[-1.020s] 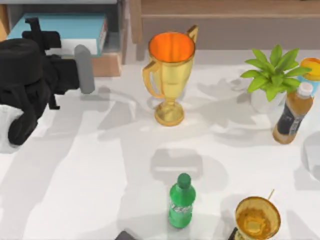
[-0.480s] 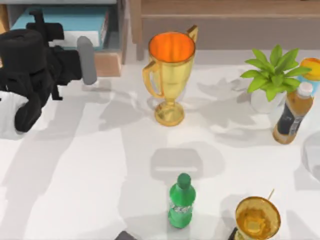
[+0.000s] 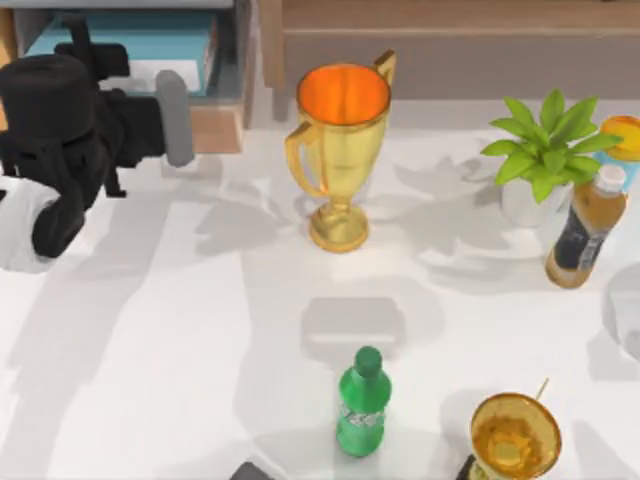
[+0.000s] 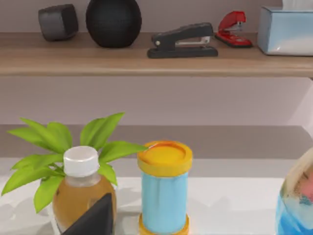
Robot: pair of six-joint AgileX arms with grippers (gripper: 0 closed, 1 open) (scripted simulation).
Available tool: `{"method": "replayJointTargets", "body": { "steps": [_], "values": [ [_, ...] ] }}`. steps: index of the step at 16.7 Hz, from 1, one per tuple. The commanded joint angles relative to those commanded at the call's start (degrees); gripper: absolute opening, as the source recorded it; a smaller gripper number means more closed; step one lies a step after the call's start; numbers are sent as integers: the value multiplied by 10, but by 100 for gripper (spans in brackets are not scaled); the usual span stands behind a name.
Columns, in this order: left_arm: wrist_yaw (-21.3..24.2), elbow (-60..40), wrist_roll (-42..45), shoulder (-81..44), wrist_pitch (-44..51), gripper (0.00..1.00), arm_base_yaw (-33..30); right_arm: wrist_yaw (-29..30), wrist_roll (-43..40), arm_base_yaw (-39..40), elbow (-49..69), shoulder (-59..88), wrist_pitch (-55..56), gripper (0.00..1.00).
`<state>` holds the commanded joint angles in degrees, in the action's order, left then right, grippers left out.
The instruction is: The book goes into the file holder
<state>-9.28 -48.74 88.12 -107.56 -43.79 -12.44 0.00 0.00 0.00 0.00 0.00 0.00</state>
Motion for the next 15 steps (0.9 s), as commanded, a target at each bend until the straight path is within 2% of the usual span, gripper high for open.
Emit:
{"method": "replayJointTargets", "body": {
  "steps": [10,15],
  "values": [
    [0,0,0,0,0,98,0,0,0,0,0,0,0,100],
    [0,0,0,0,0,100,0,0,0,0,0,0,0,100]
  ]
}}
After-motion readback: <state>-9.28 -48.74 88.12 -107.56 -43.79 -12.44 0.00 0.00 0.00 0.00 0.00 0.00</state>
